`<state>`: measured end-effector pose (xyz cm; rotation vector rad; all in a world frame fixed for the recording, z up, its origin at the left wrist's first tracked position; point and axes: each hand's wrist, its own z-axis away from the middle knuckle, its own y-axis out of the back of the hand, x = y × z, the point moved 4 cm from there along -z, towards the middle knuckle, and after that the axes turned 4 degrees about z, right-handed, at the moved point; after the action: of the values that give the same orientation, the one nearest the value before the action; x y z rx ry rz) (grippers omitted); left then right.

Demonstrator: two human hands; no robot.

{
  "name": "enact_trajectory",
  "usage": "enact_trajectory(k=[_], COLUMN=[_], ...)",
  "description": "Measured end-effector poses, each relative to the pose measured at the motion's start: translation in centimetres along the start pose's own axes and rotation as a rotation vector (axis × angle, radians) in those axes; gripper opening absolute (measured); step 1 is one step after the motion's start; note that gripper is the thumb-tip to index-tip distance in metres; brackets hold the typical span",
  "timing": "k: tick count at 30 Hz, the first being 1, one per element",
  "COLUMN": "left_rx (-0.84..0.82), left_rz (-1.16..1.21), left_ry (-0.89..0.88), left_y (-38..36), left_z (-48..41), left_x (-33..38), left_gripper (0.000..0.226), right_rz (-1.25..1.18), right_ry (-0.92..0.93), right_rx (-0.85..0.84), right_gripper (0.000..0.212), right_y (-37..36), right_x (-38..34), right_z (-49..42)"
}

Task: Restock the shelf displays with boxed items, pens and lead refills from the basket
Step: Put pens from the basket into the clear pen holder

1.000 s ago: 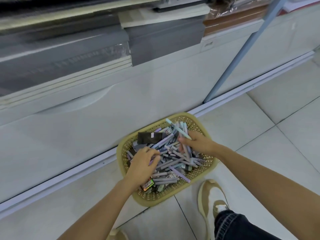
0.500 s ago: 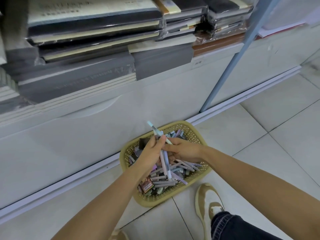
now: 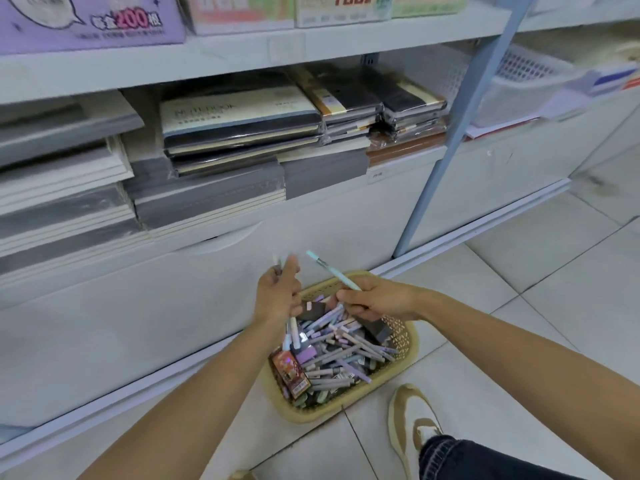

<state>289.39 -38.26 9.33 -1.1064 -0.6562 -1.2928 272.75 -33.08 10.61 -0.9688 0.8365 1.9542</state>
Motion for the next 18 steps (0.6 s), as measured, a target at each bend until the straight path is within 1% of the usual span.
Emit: enact_trajectory(k=[2,5,7,9,11,13,15,18], left_rx=[-0.091,-0.105,-0.126,-0.187,-0.249,-0.278,-0.262,-0.267], left_rz=[-0.016,-0.014,-0.013,-0.017,-0.020,-0.029,-0.090,-0.184], left_ry=[-0.001,-0.050,-0.092,-0.141,-0.193,-0.241,-0.273,-0.286], left_y=[-0.8,-1.5,-1.6,-1.8,-2.2,-2.7,-3.0,-3.4], left_z=[1.0,2.6,3.5,4.5,5.6,6.9,8.1,9.8], left_x=[1.1,3.2,5.2,7.4,9.9,12.4,14.5,17.0], left_gripper=[0.023,0.022,0.024,0.018,0.018,0.023,0.030,0.040], right_rz=[0.073,0.158,0.155,0.154,0.184,0.123,0.008,-0.198], right_ry=[0.017,0.095,0.169,0.275,0.368,0.428,0.495,0.603], right_rx=[0.035,0.053,0.113,0.199,0.261,0.311,0.372,0.476], right_gripper=[0.034,0.040,0.043,0.036,0.026,0.022,0.019,0.009], right_y=[-0.4,-1.2,-1.2,-0.5,0.1,0.7,1.3,1.9], right_x=[-1.6,-4.3,-6.4,-8.7,-11.0,-13.1,-15.2,-18.7], right_z=[0.8,2.2,3.4,4.7,5.8,6.8,7.7,9.2])
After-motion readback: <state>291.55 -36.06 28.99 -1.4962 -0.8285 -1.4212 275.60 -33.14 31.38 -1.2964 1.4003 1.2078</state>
